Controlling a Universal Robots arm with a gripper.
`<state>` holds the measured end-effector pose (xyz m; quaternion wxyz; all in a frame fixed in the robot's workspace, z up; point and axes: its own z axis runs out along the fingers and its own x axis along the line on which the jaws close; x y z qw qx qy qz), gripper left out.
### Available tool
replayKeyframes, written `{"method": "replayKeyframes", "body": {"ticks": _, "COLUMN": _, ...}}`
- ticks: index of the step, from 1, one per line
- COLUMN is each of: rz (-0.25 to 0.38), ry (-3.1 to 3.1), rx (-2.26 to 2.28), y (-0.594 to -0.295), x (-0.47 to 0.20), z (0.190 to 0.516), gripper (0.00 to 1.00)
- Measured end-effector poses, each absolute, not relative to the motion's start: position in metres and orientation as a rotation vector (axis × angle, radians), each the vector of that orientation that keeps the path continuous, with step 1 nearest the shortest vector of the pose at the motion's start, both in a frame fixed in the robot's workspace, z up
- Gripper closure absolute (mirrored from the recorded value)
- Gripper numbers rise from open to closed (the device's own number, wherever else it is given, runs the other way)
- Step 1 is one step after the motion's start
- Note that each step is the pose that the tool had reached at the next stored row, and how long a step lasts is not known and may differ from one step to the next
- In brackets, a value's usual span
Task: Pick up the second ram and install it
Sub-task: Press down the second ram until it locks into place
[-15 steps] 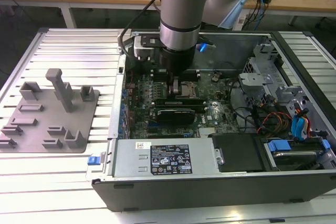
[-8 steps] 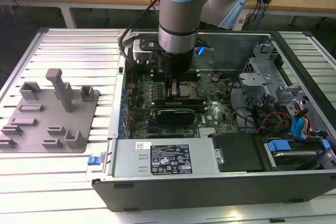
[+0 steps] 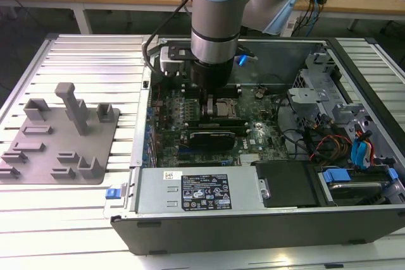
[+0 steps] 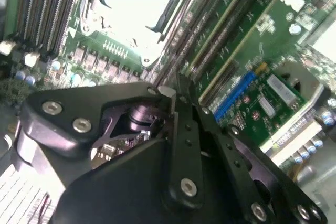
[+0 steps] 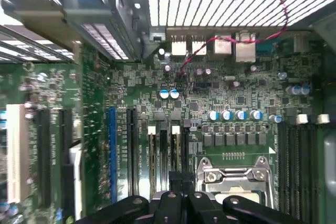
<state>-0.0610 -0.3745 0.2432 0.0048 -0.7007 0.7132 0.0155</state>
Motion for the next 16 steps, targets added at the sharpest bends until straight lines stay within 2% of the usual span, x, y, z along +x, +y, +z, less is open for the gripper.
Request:
{"method": "replayKeyframes", "body": {"ticks": 3, "rz": 0.048, "ry": 2.234, "rx": -2.195, "y": -0.374, "x": -0.061, "z": 0.259, "gripper": 0.92}}
{"method": "replayKeyframes", "body": {"ticks": 16, "rz": 0.048, "ry": 2.234, "rx": -2.195, "y": -0.374, "x": -0.023, "z": 0.259, "gripper": 0.92}}
